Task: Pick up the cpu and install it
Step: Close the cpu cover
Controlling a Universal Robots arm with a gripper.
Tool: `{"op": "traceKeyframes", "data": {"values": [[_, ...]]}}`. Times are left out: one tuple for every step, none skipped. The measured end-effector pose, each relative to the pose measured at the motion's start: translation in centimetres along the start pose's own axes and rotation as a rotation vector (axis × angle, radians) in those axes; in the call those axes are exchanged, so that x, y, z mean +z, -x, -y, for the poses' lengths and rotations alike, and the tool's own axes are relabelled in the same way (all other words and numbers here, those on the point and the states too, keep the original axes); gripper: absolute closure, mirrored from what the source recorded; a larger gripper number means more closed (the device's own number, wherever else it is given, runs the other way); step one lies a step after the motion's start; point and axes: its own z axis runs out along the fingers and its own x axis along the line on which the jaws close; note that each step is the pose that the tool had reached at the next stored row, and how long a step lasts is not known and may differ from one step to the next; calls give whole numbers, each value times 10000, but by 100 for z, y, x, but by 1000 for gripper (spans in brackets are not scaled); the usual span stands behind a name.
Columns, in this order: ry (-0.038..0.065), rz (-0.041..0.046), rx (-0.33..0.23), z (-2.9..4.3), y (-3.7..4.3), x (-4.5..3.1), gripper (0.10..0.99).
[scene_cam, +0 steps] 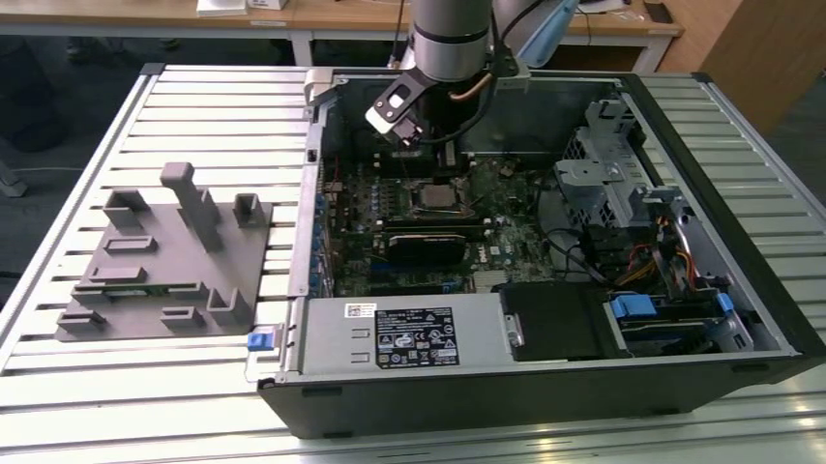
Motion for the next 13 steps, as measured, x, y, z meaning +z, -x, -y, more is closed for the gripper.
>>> {"op": "traceKeyframes", "data": {"values": [[-1, -5, 0, -1, 0, -11, 980], [-2, -9, 1, -1, 0, -22, 980], [-2, -13, 1, -2, 0, -31, 980], [-3, -21, 1, -2, 1, -38, 980], [-3, -30, 2, -3, 1, -47, 980], [-2, -41, 2, -4, 2, -57, 980], [-2, -48, 3, -4, 2, -66, 980], [-2, -52, 3, -4, 2, -74, 980], [-2, -53, 4, -5, 2, -78, 980], [-3, -54, 4, -5, 2, -84, 980], [-6, -53, 3, -6, 2, -93, 980], [-10, -53, 3, -7, 2, -105, 980], [-14, -54, 3, -8, 2, -125, 980]]}}
